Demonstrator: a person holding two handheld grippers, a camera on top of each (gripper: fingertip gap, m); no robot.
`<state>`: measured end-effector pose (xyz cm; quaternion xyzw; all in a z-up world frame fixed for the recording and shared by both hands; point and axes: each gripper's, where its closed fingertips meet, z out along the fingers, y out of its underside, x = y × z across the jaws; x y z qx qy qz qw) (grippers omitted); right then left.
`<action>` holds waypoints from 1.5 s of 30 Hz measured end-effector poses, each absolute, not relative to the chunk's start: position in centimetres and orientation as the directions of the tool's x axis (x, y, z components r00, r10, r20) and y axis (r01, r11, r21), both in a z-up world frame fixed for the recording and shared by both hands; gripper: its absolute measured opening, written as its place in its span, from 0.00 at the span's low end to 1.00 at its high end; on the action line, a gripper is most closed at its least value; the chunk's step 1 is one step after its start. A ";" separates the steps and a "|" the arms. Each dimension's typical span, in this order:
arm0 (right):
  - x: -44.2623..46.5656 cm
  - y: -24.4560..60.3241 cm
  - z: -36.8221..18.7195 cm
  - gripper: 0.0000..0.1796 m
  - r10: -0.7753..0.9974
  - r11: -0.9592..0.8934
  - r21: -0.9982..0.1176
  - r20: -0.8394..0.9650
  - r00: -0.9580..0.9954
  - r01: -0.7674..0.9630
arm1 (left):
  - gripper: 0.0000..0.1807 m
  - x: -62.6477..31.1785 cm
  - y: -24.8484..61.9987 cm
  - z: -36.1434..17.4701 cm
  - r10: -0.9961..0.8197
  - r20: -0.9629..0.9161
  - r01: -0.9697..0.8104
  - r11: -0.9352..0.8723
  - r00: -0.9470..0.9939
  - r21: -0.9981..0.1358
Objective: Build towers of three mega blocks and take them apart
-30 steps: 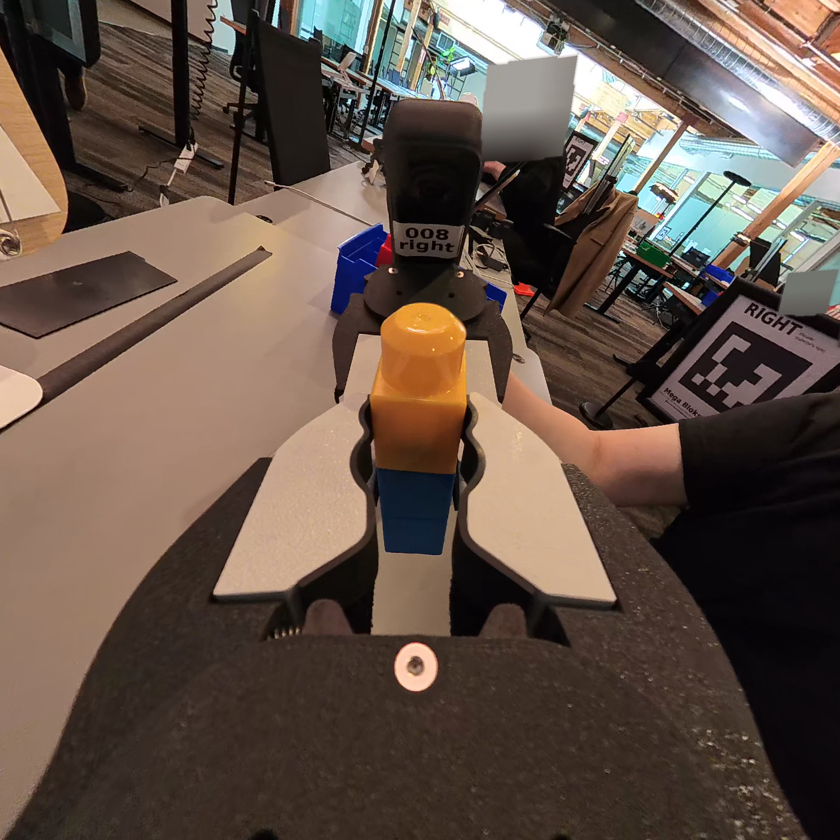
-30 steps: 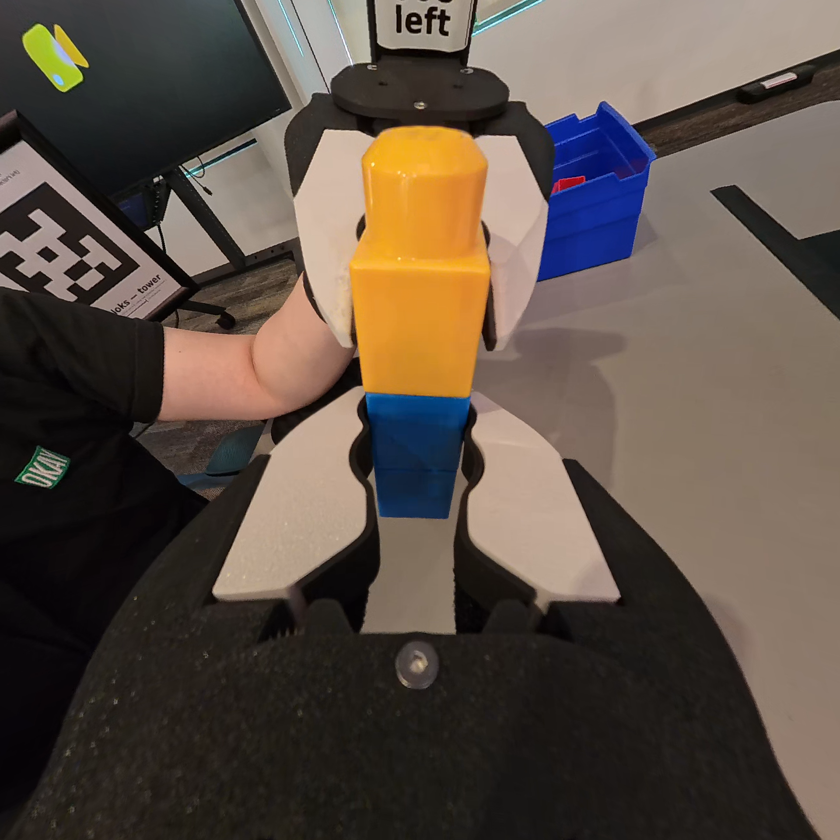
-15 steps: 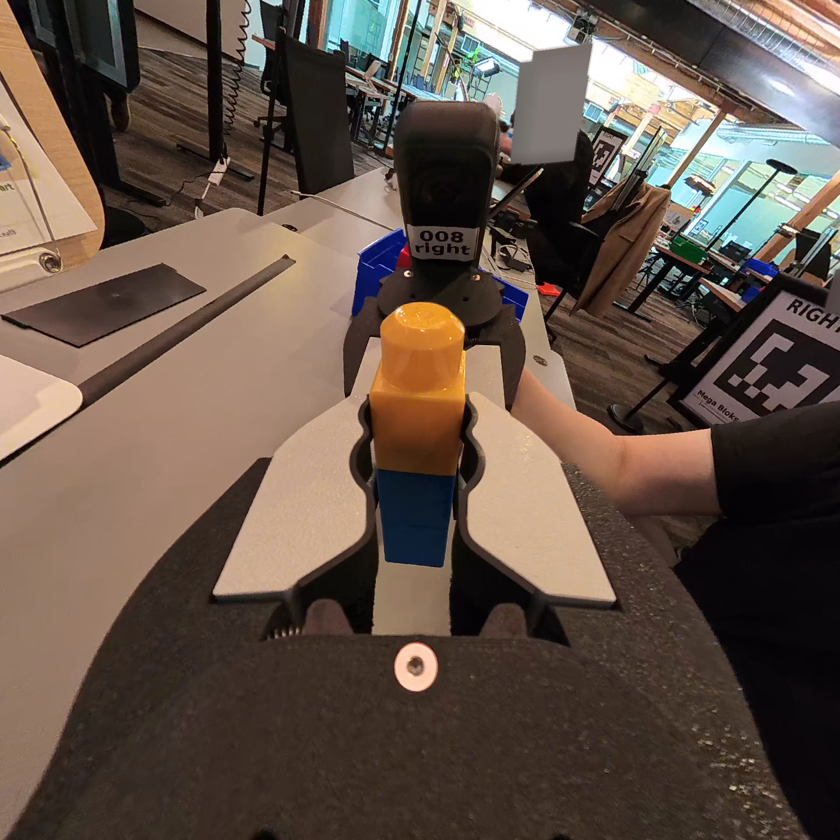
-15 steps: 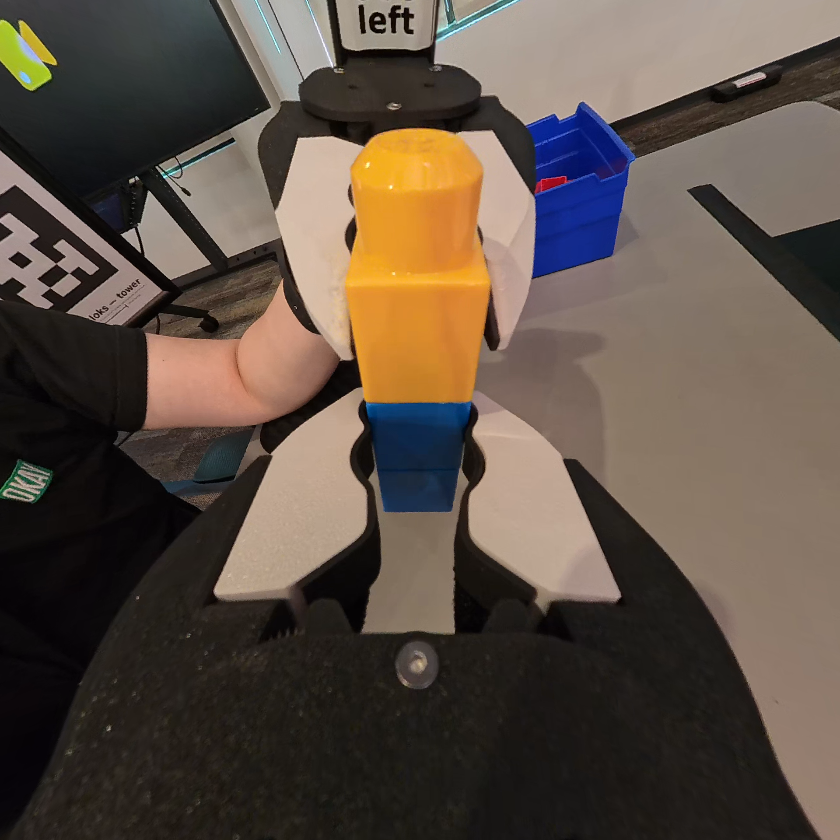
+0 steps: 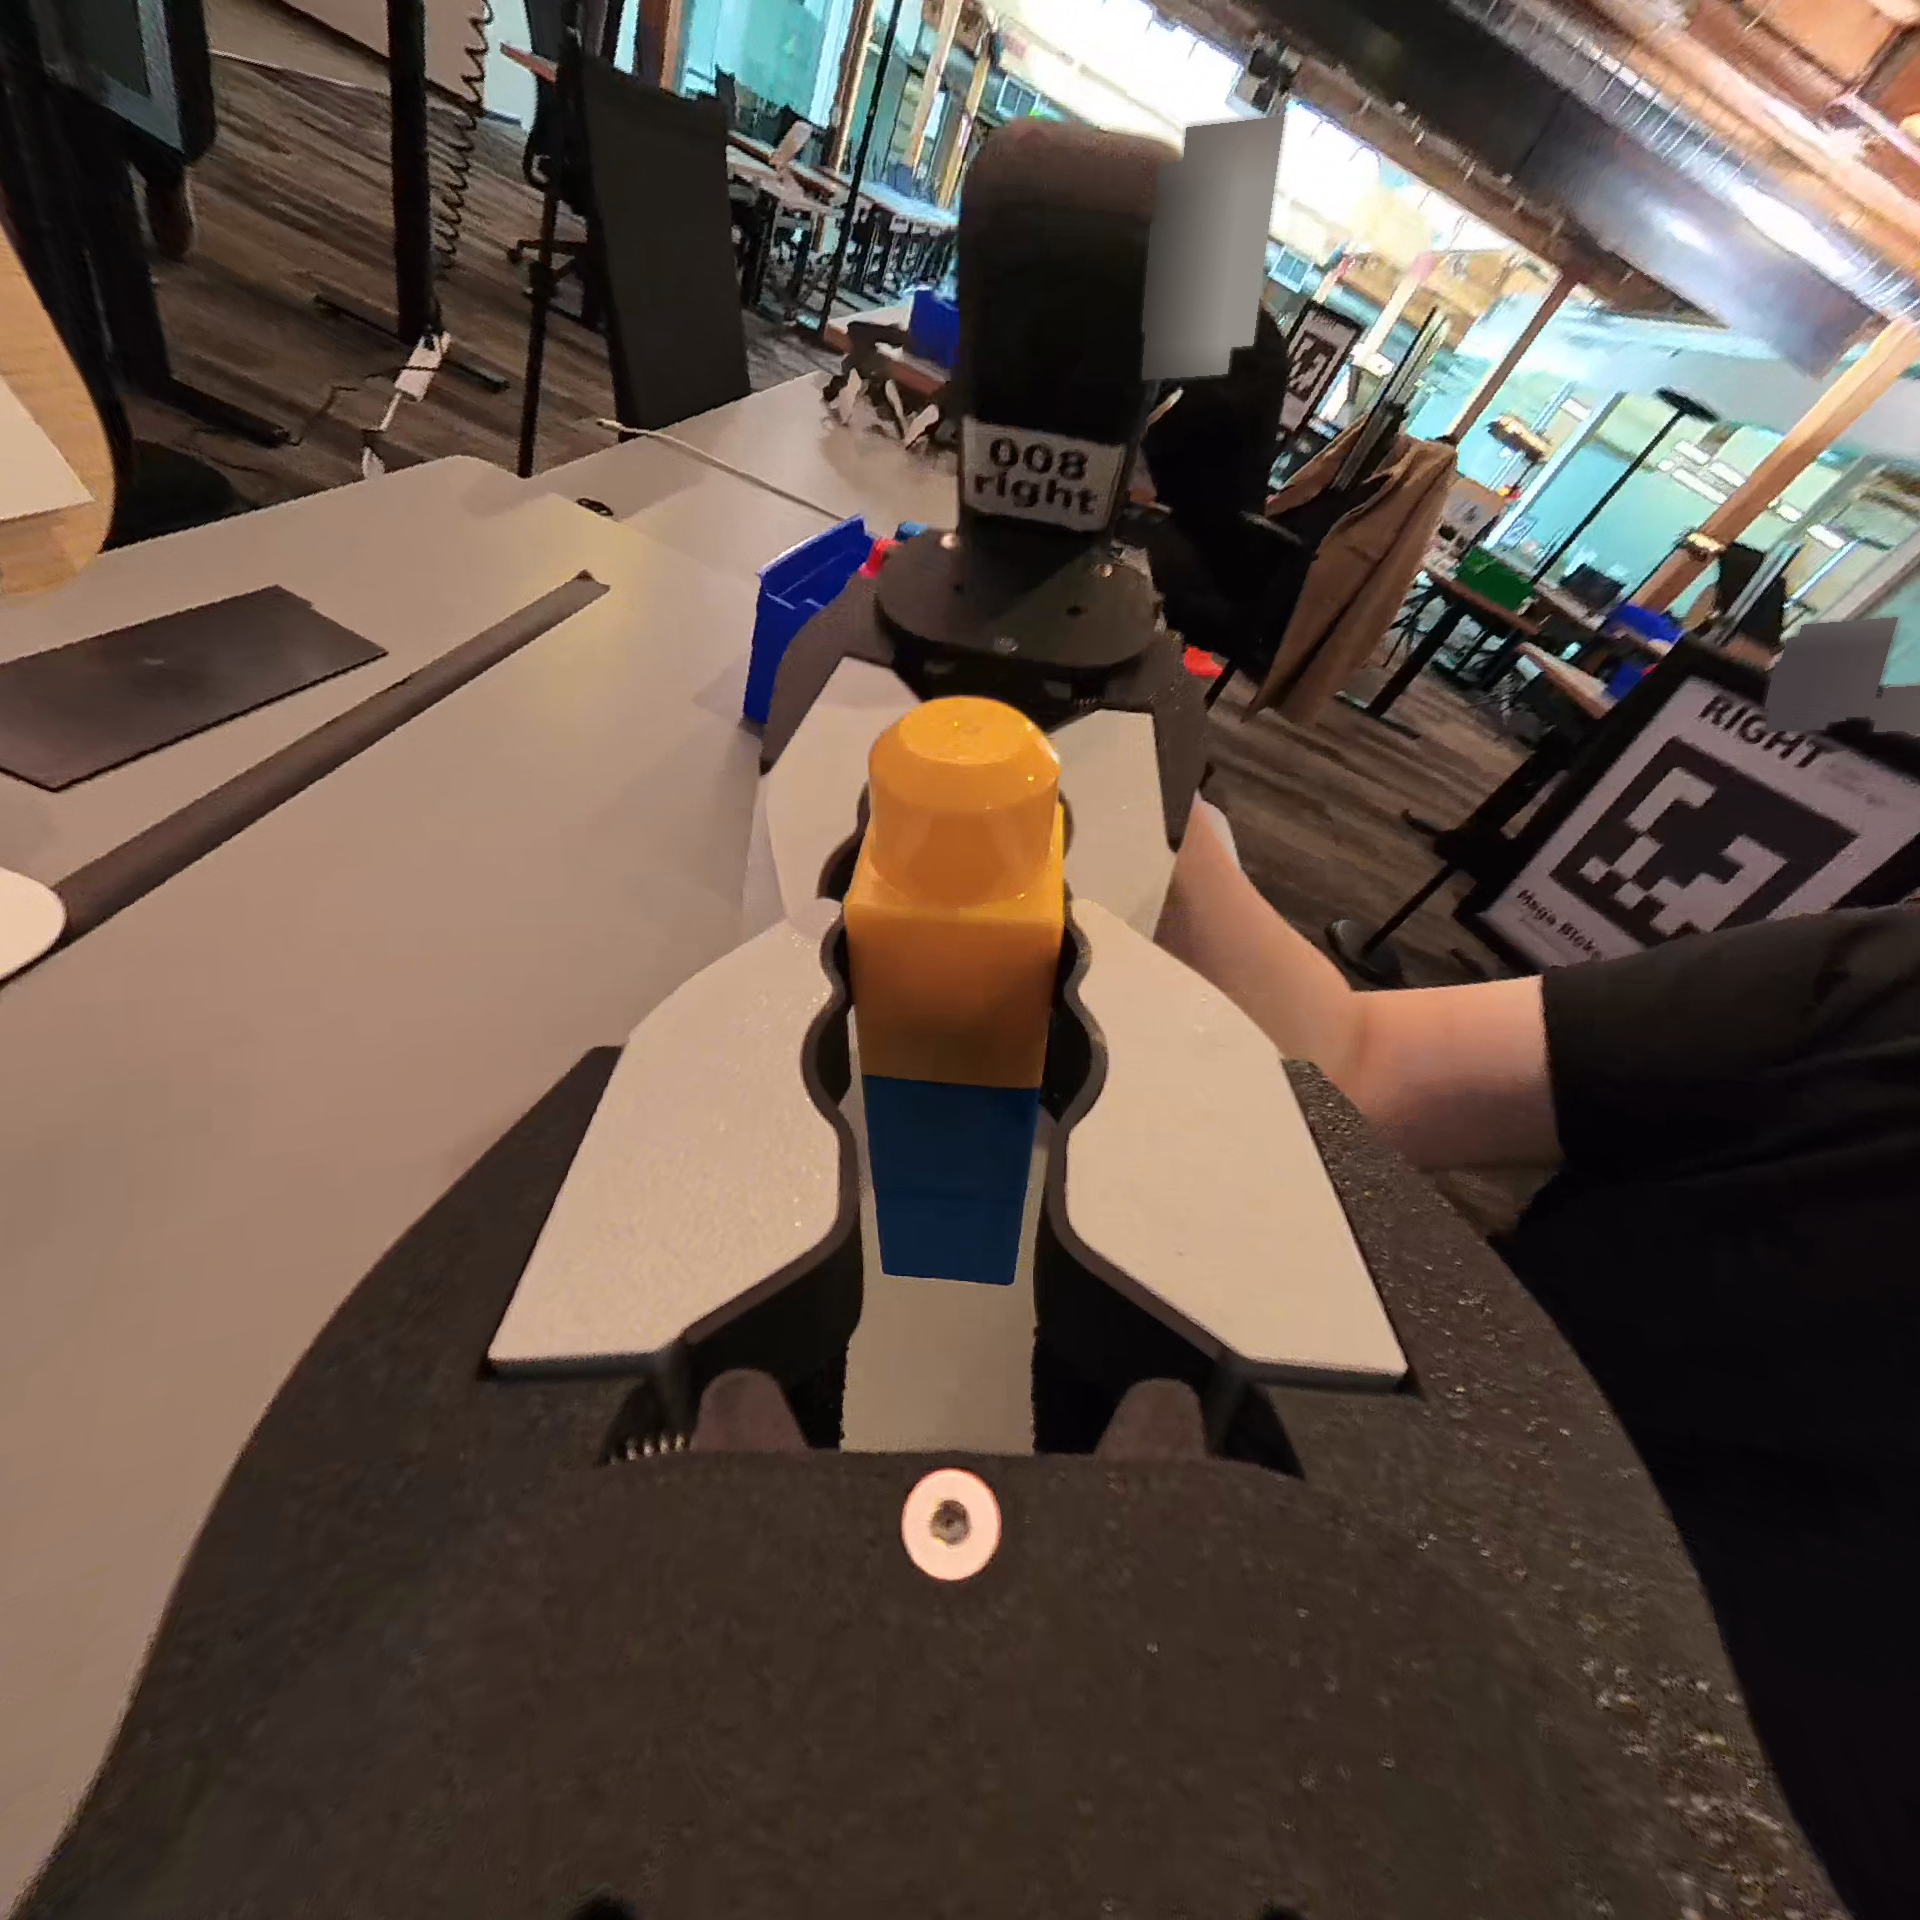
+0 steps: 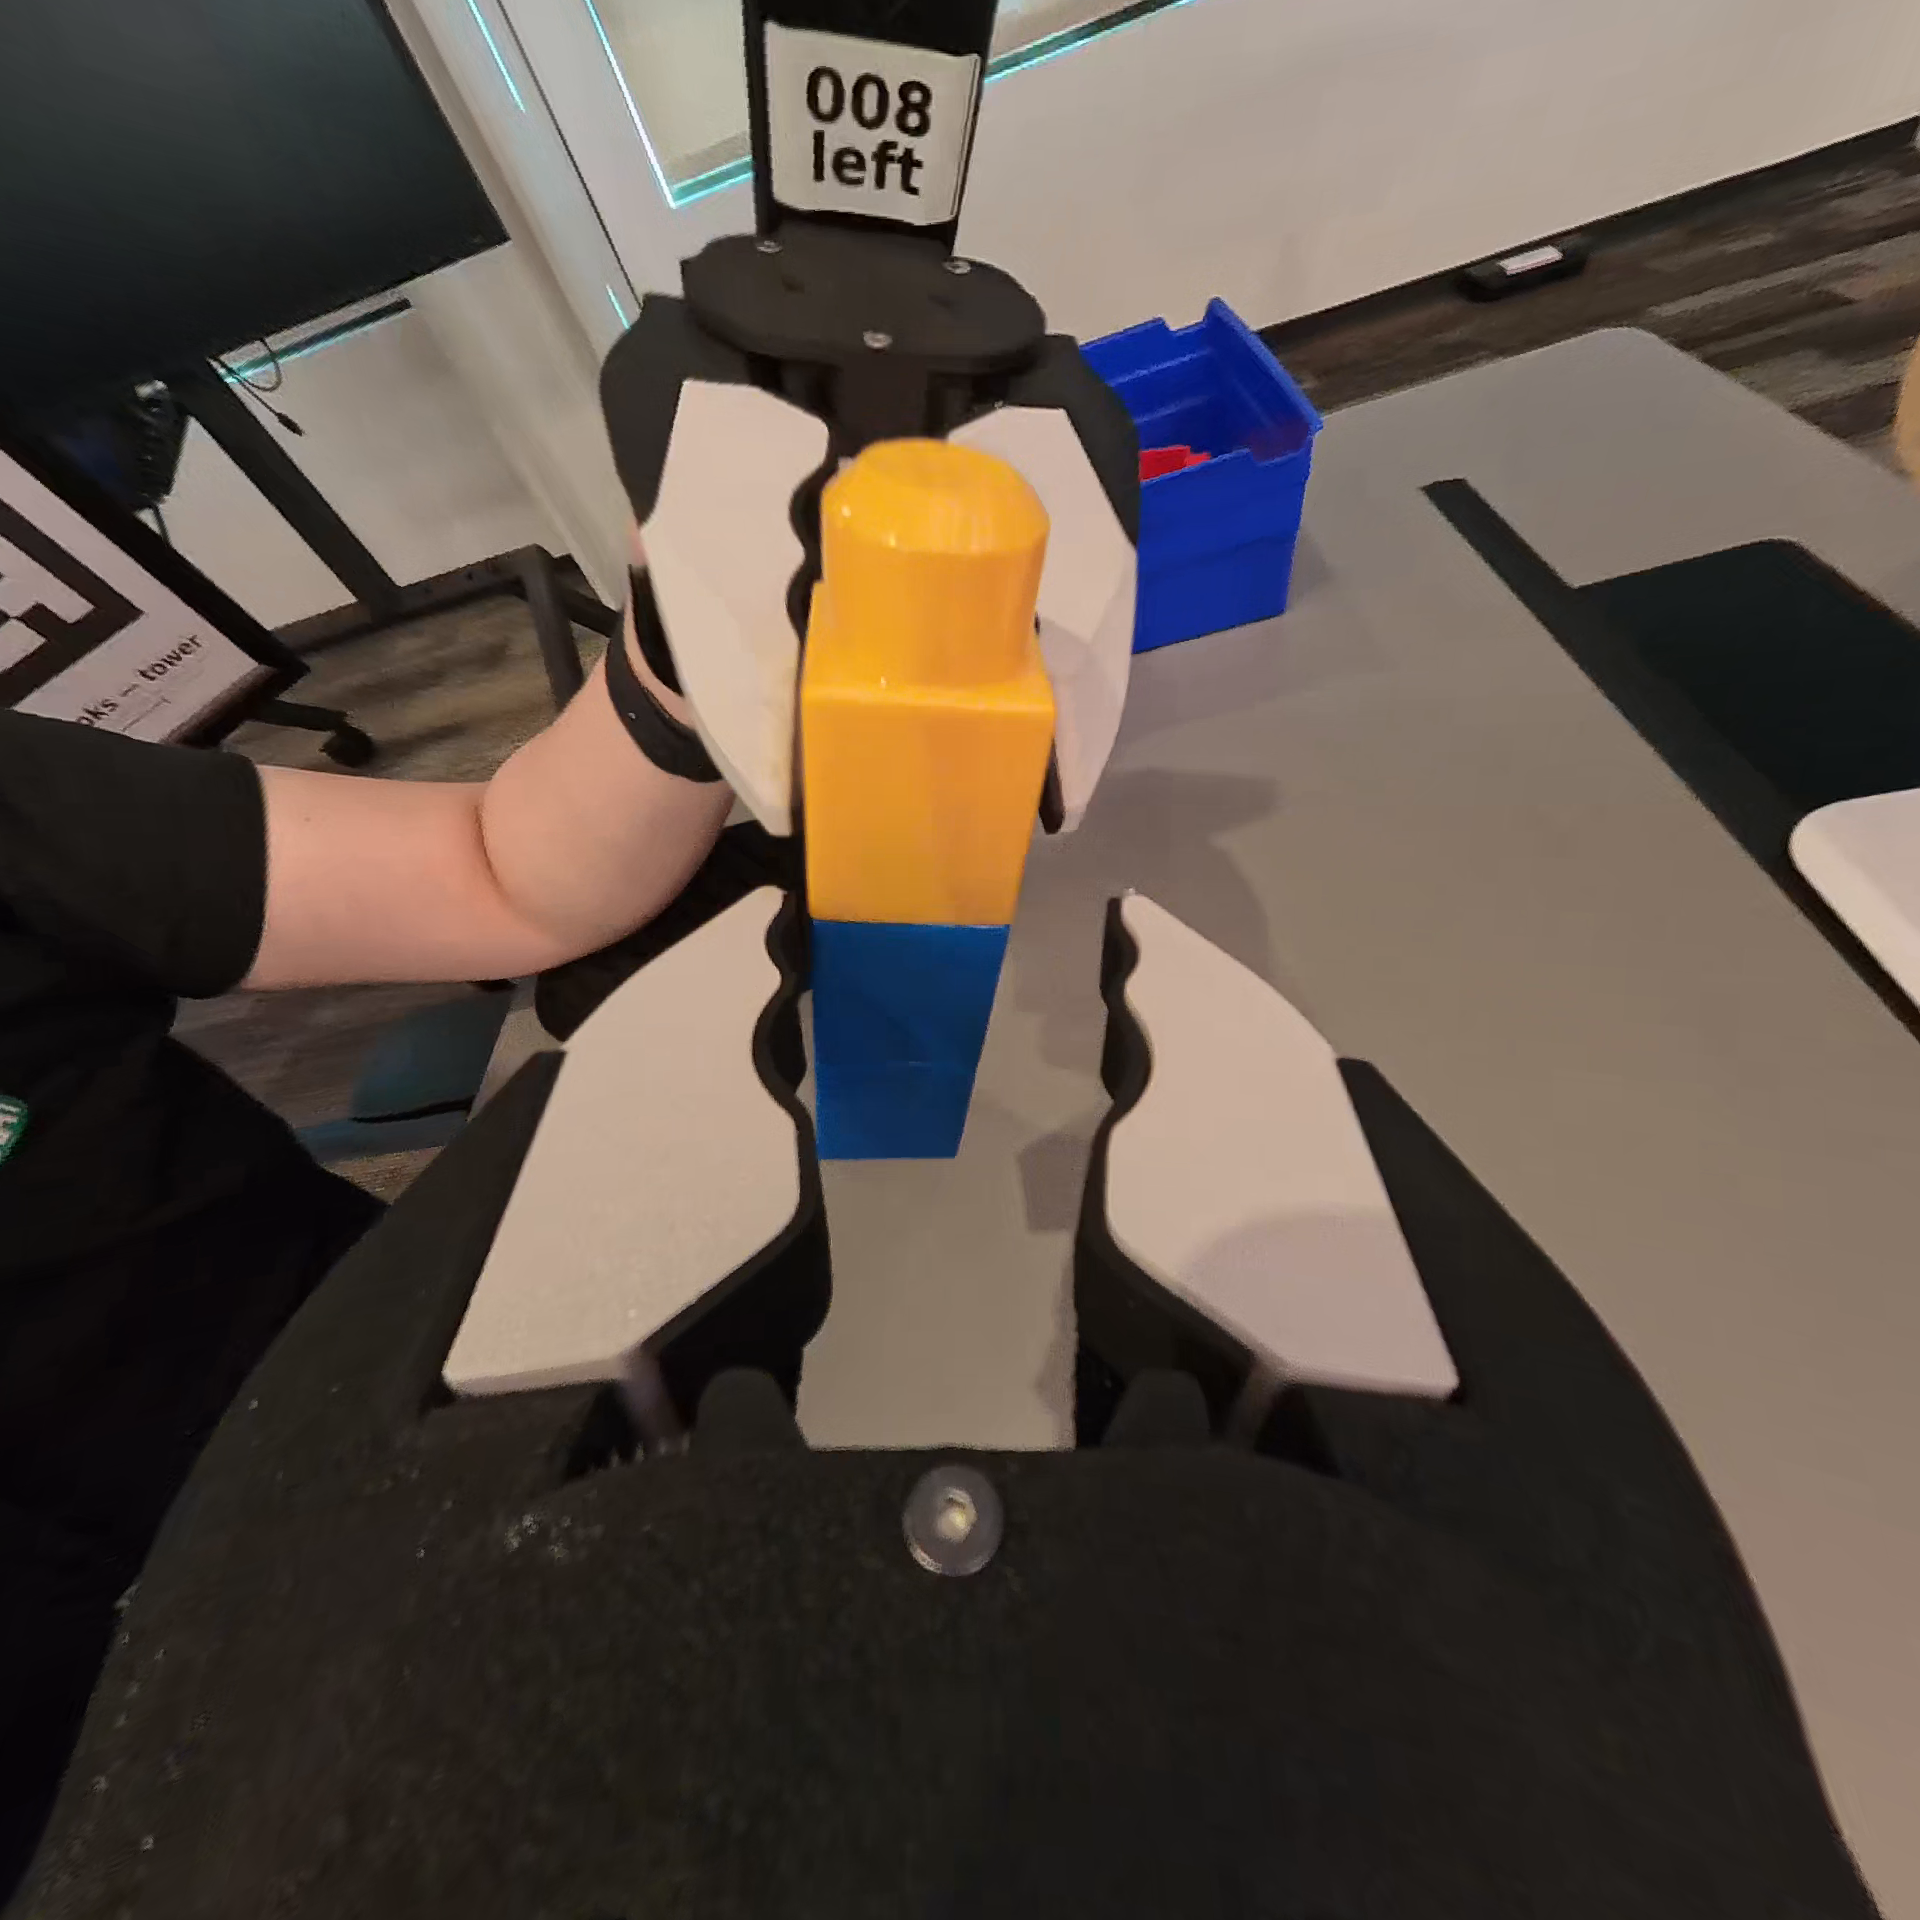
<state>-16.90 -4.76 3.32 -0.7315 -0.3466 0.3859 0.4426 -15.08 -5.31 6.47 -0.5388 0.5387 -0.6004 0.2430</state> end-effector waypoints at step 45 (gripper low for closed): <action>22.9 -30.1 -1.3 0.19 -0.455 -0.099 -0.972 -0.147 0.878 -0.214 | 0.23 -19.6 -6.7 13.6 -0.890 0.273 -0.085 -0.261 -0.366 -0.962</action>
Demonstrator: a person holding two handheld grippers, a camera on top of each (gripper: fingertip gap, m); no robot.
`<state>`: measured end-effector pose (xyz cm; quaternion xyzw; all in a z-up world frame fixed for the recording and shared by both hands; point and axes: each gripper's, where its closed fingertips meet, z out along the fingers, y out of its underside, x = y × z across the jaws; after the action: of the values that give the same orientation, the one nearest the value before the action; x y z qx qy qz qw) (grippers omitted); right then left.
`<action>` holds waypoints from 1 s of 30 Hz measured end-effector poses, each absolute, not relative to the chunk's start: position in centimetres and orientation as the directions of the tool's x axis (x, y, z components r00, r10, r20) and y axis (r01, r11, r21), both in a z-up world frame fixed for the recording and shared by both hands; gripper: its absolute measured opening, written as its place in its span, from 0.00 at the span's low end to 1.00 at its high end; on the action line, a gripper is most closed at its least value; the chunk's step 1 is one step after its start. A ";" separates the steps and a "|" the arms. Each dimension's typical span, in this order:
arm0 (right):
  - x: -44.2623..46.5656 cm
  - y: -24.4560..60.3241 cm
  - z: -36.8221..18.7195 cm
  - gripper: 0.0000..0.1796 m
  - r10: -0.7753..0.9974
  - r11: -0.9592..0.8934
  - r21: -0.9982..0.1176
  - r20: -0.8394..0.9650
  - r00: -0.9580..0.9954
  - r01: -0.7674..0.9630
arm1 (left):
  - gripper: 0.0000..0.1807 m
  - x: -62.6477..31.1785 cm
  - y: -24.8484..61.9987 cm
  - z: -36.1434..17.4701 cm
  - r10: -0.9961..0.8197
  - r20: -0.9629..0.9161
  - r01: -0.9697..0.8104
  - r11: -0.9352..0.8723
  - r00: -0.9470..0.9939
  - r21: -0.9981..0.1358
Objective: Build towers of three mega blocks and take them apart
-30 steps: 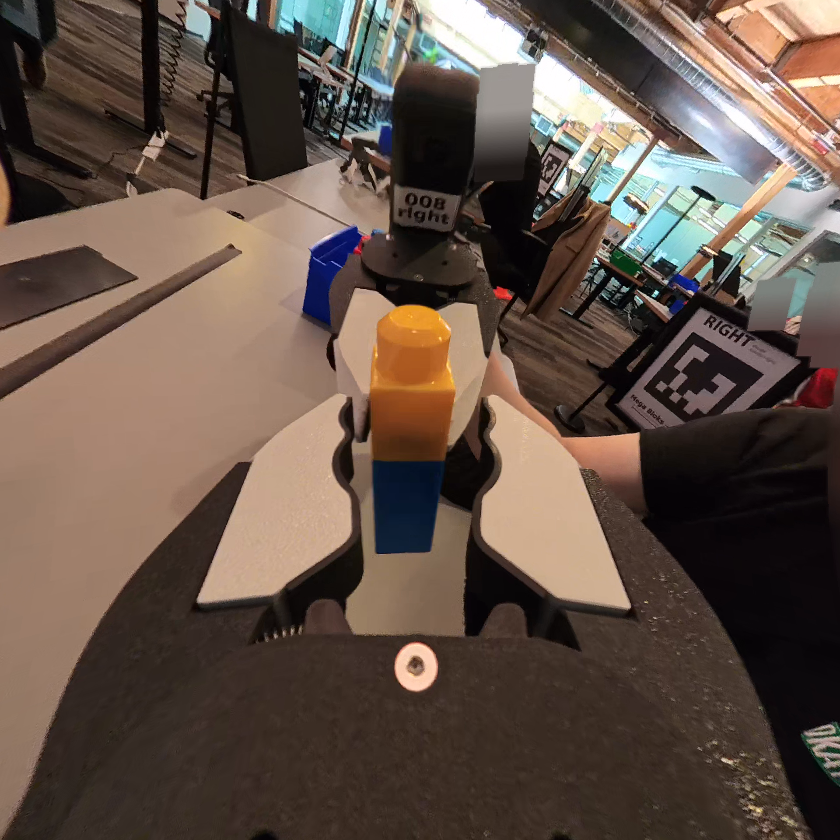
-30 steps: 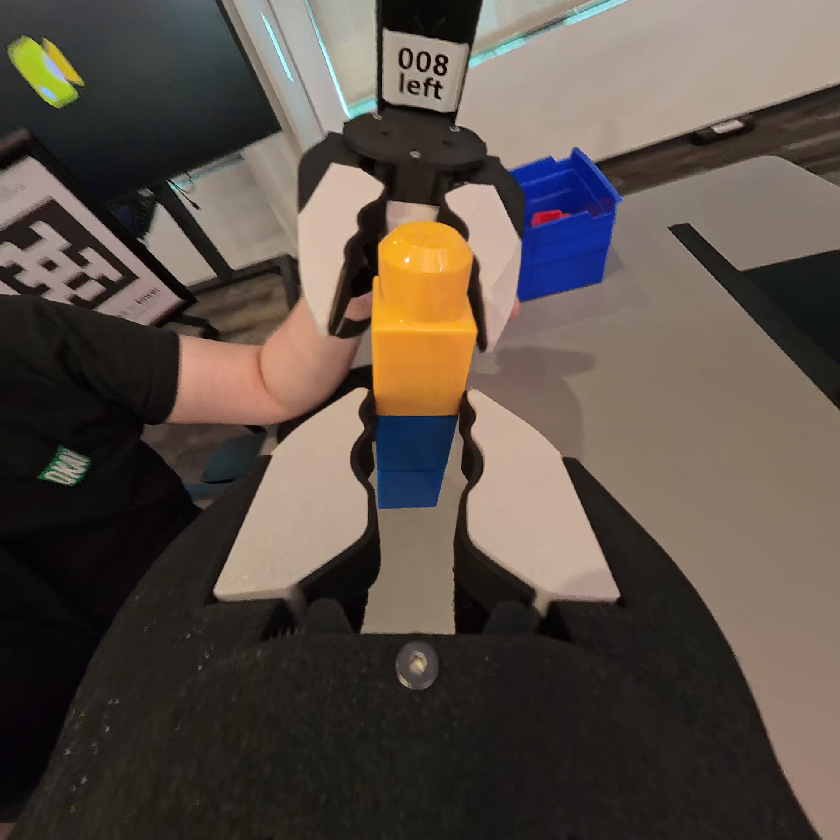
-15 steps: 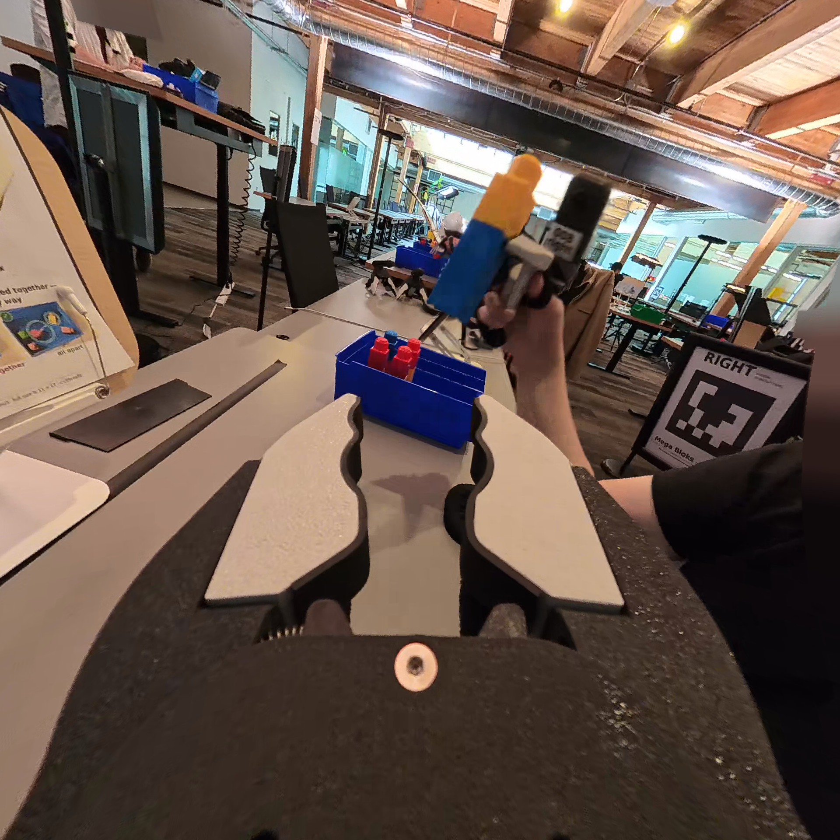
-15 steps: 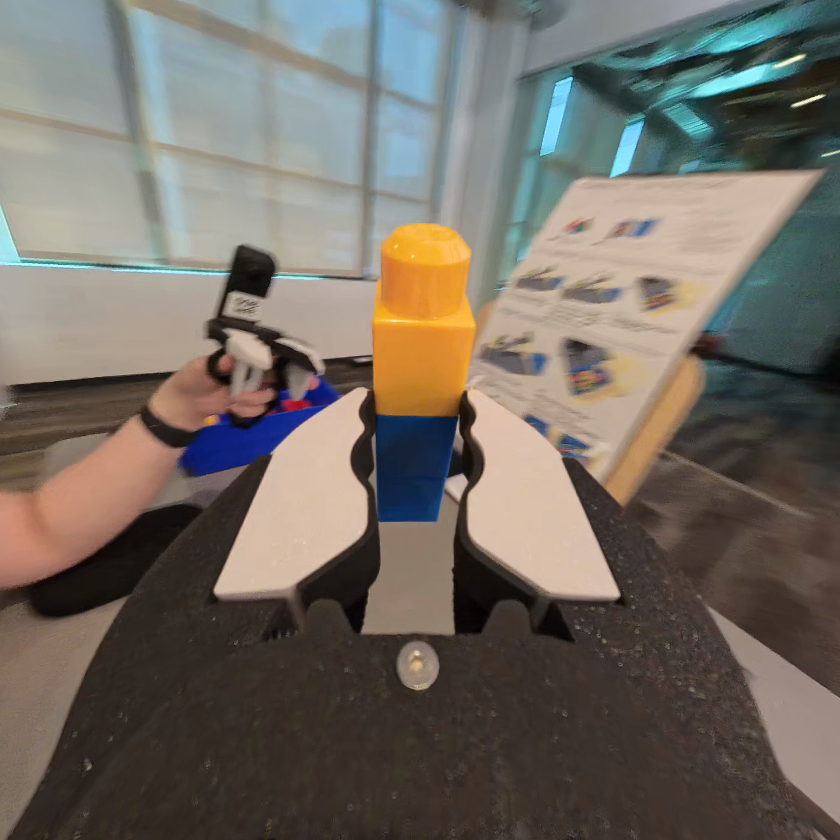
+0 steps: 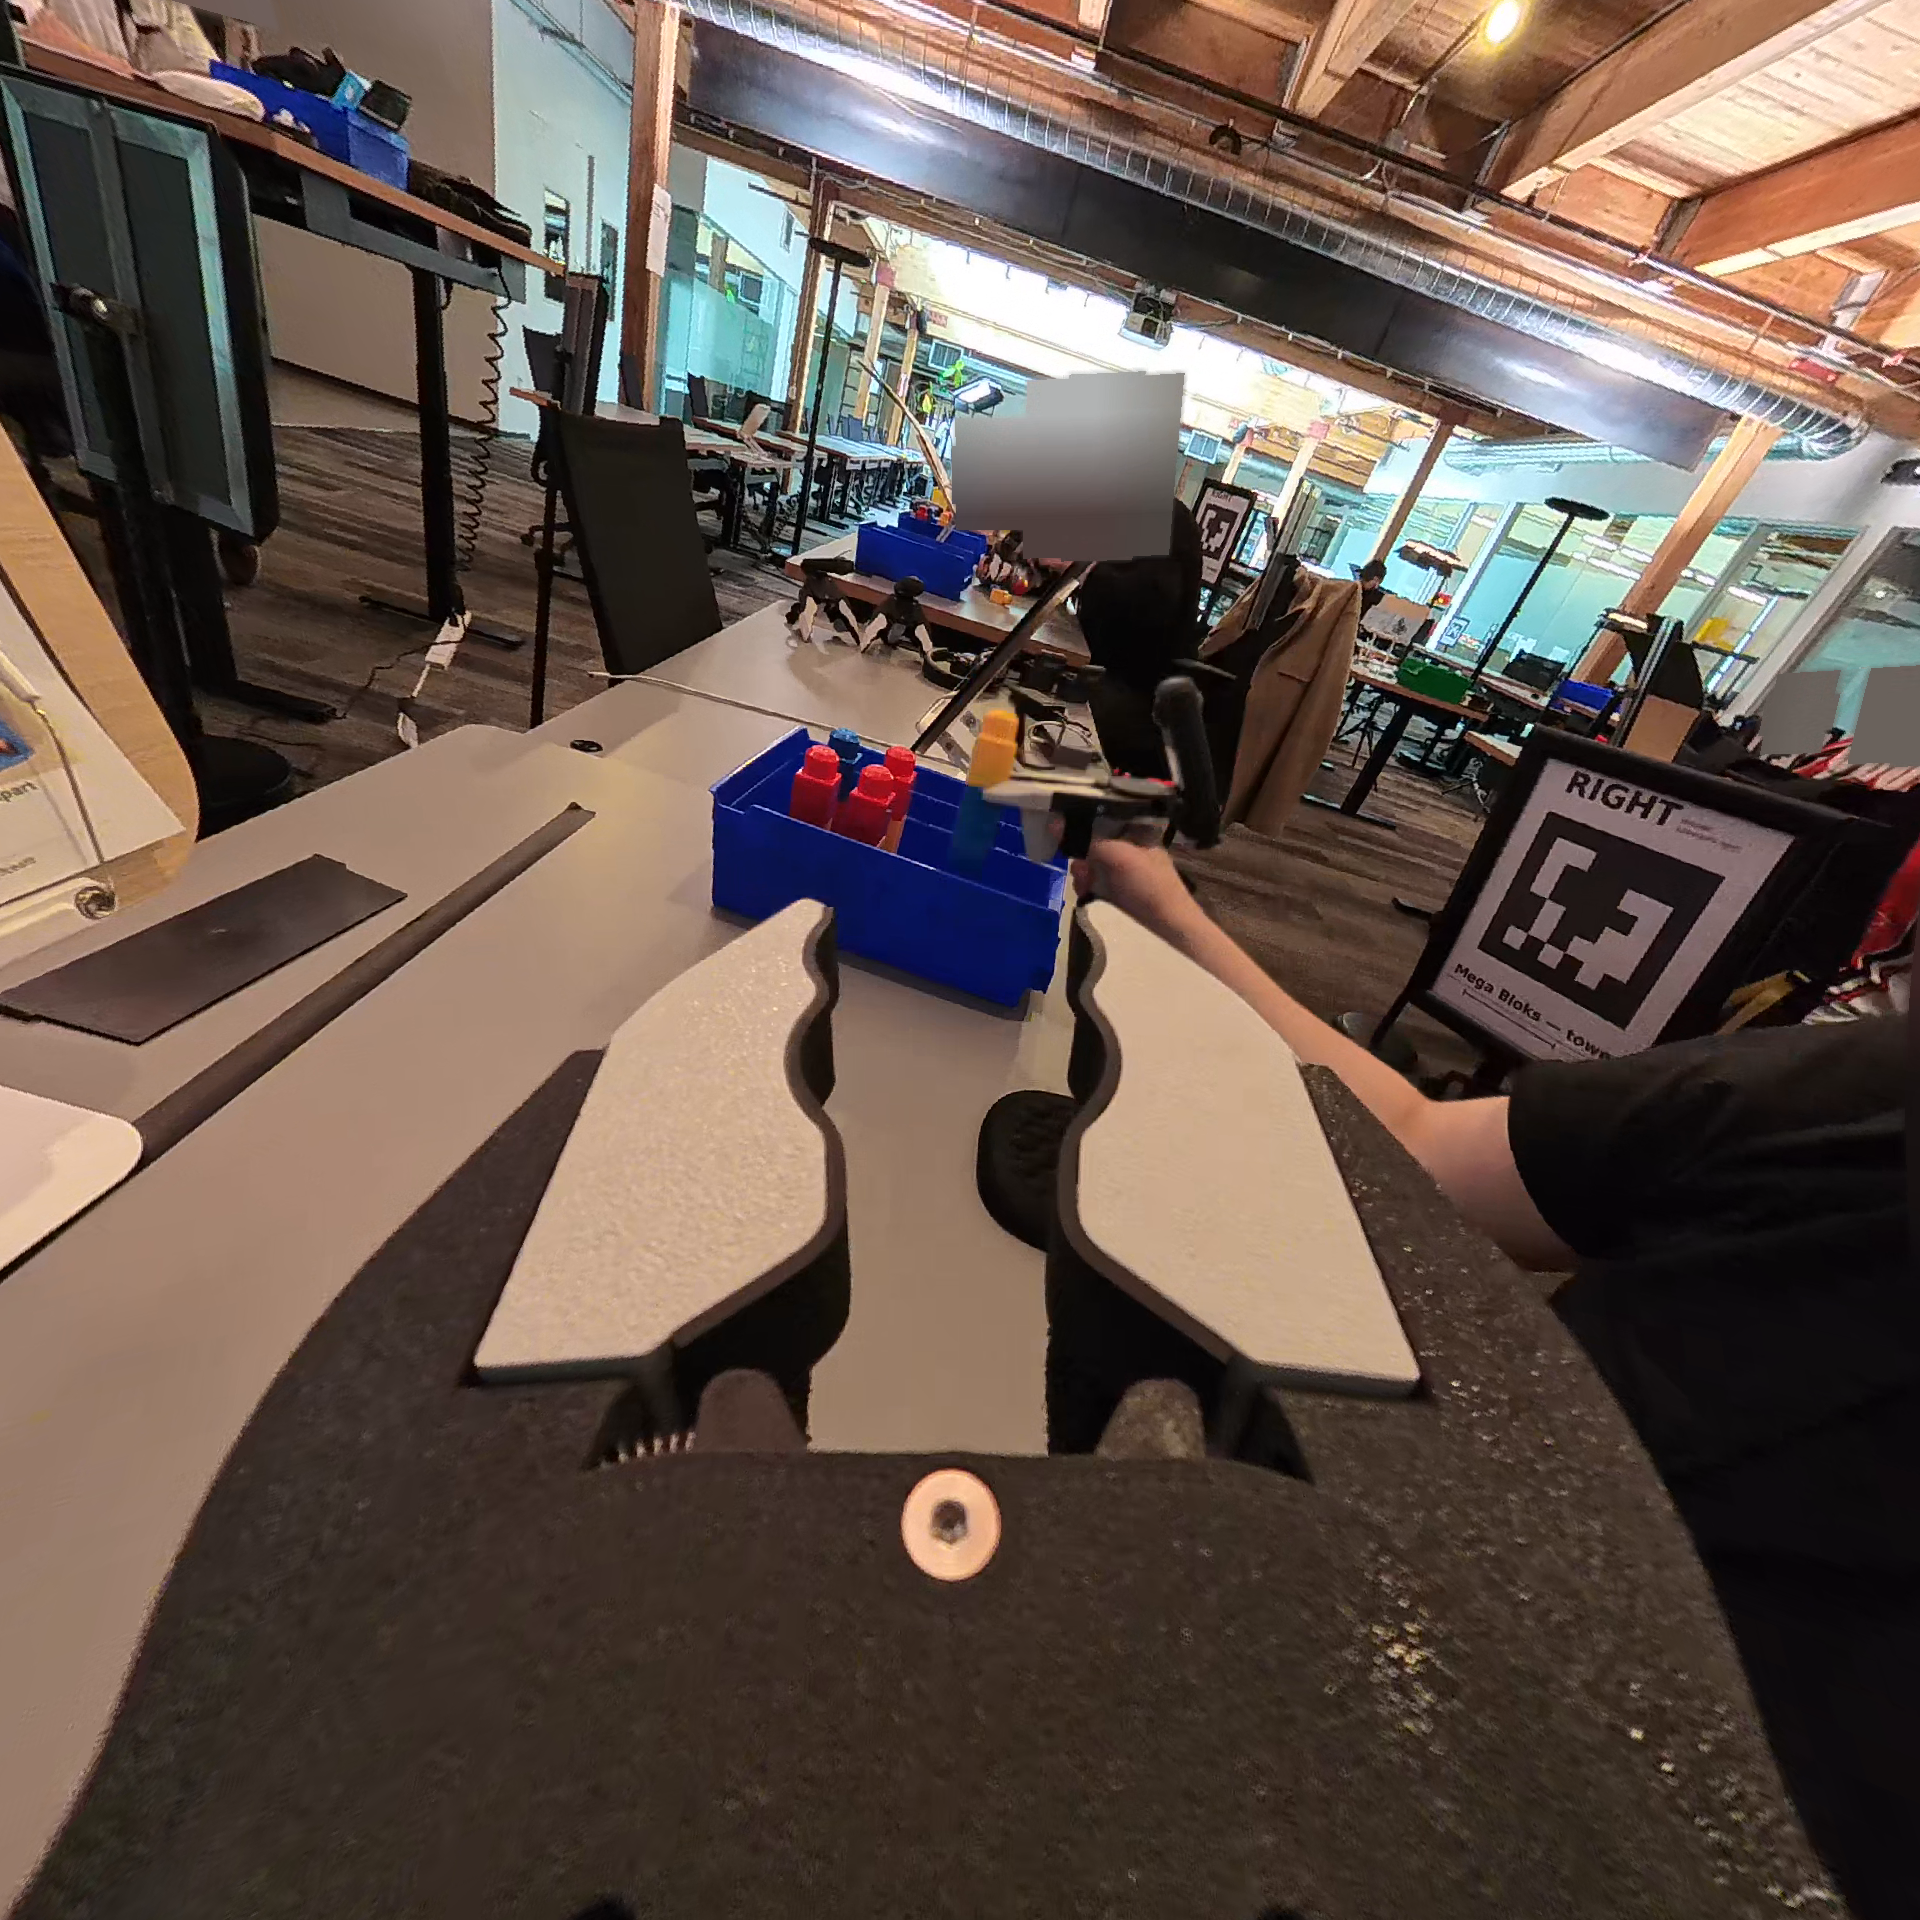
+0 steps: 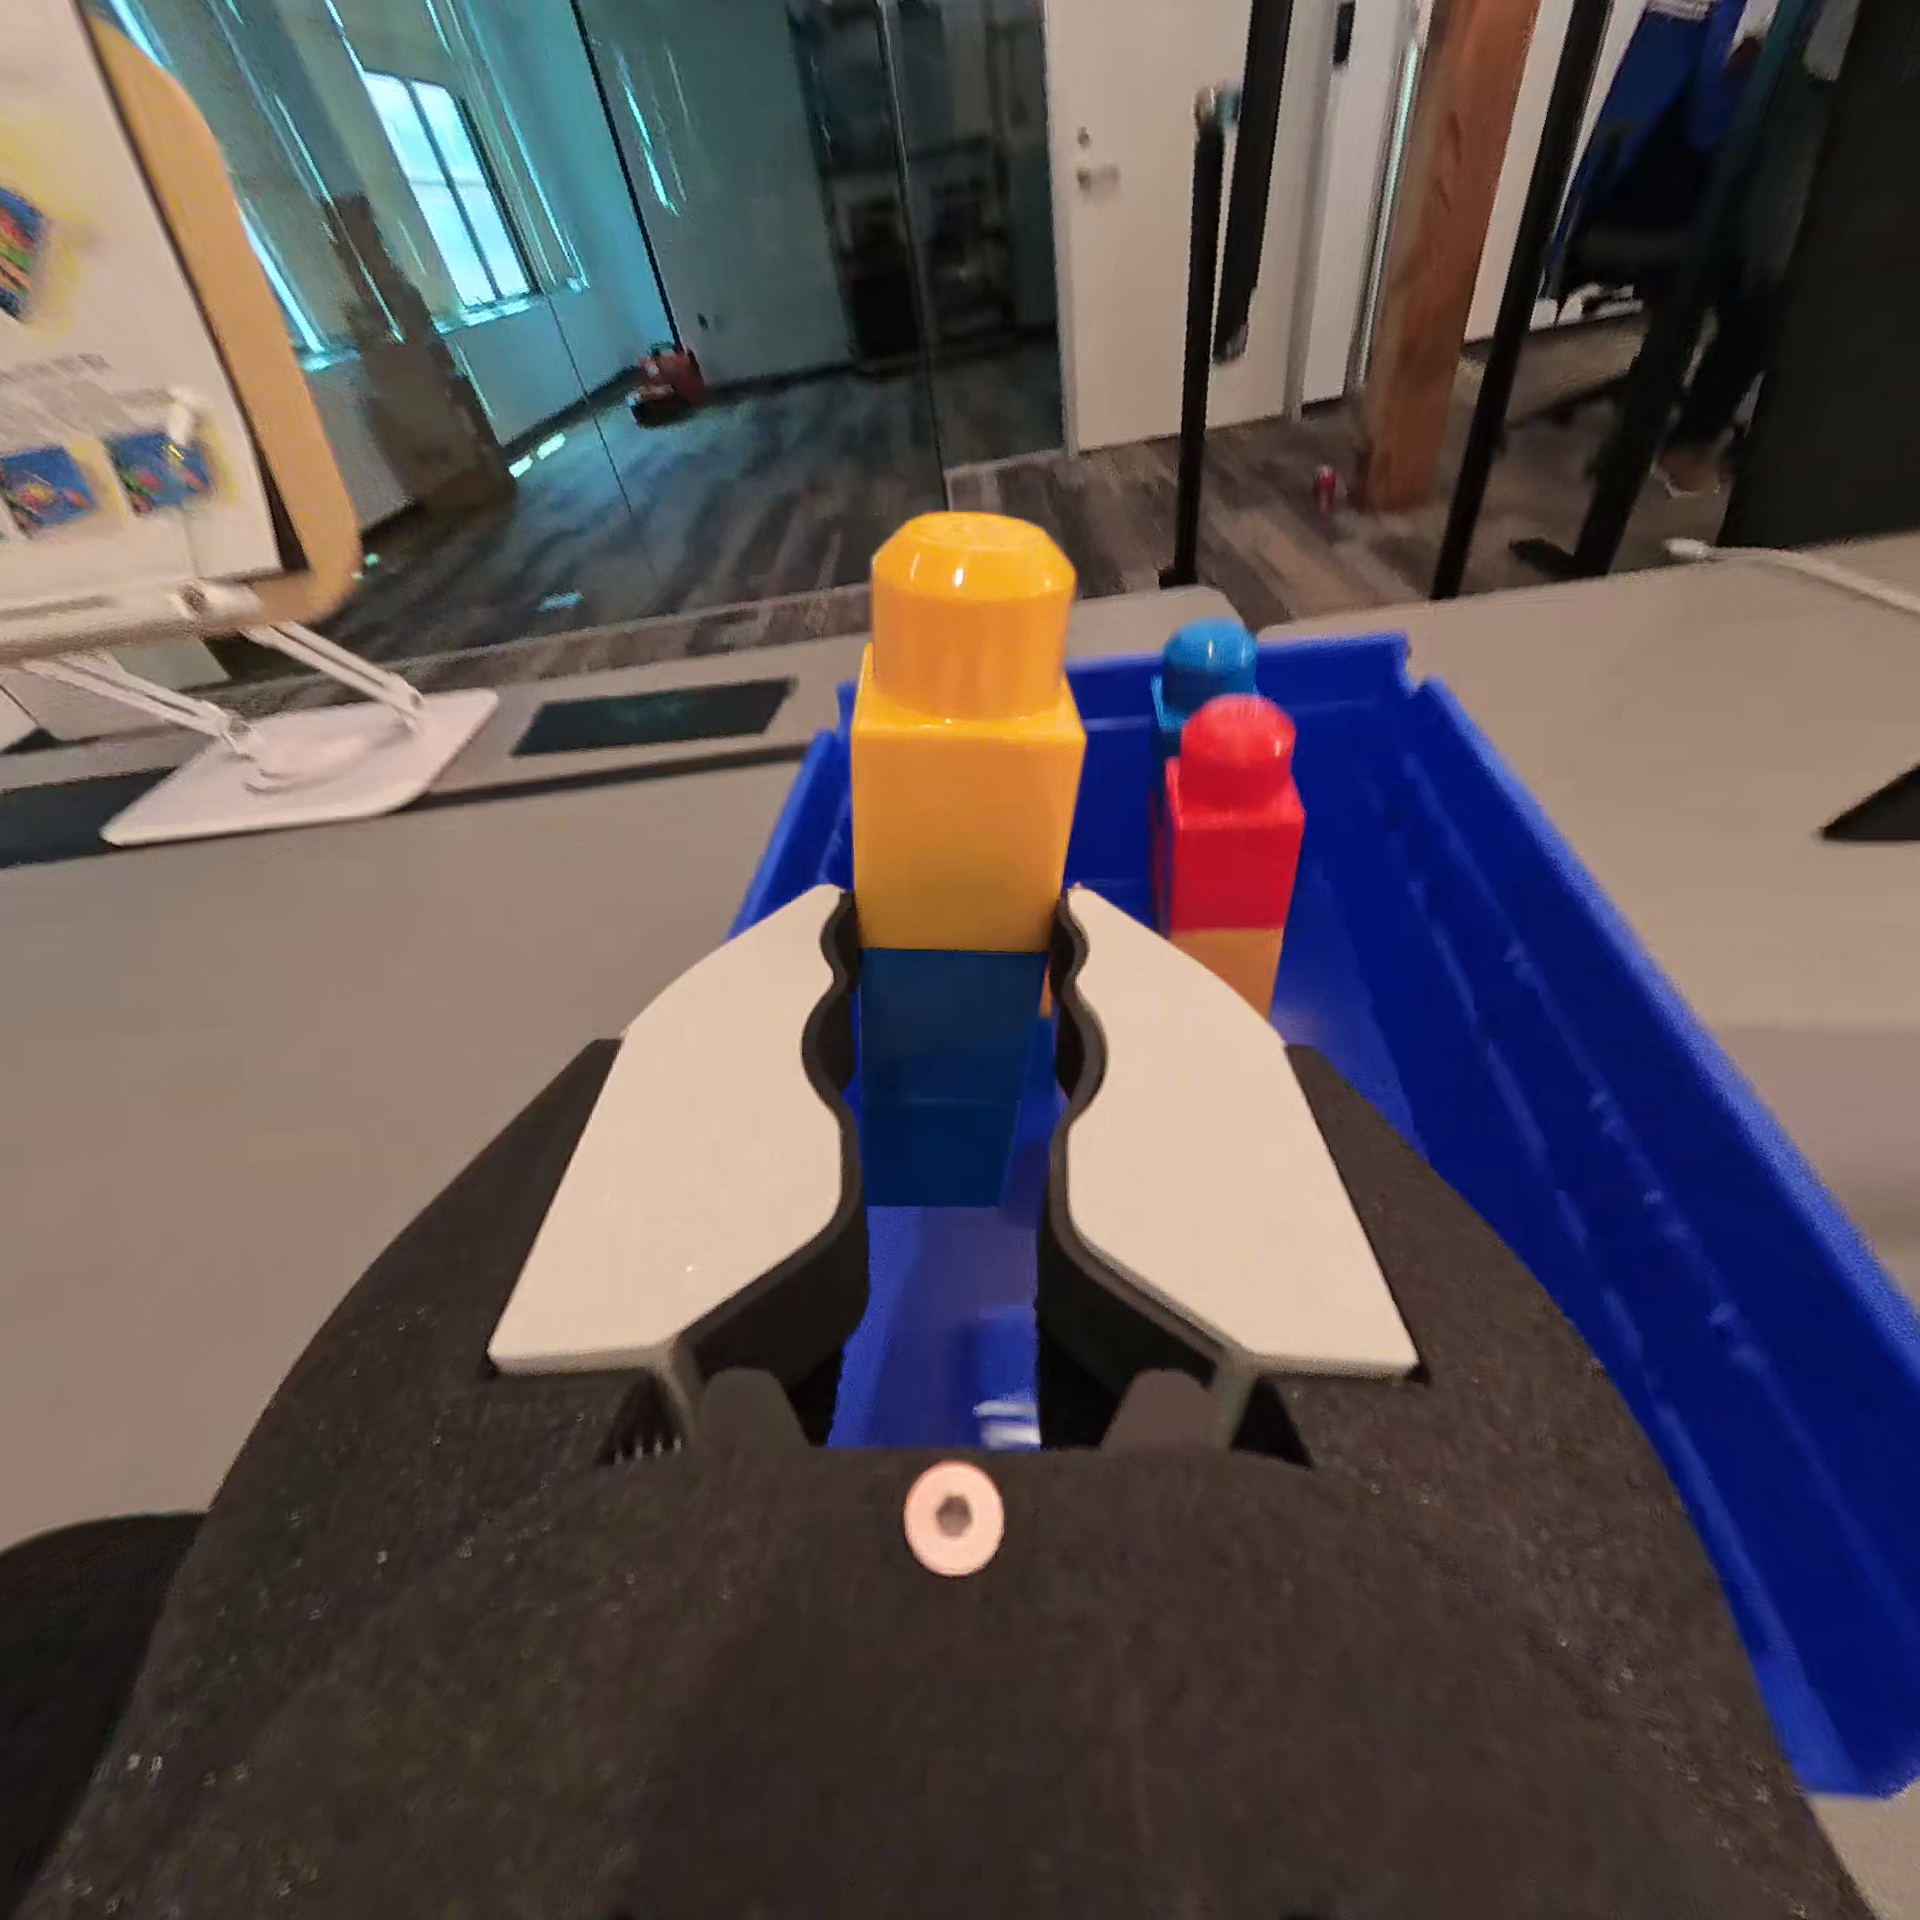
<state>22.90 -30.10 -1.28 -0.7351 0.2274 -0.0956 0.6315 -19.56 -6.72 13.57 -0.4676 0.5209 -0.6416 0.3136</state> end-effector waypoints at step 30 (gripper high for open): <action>23.3 -27.9 -8.6 0.20 -0.490 -0.501 -0.851 0.127 0.863 -0.159 | 0.21 -19.9 -6.9 14.5 -0.874 0.285 -0.043 -0.292 -0.393 -0.955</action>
<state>23.34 -27.86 -8.56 -0.8476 0.1914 -0.1791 0.4614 -19.88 -6.91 14.48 -0.4532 0.5060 -0.6638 0.3129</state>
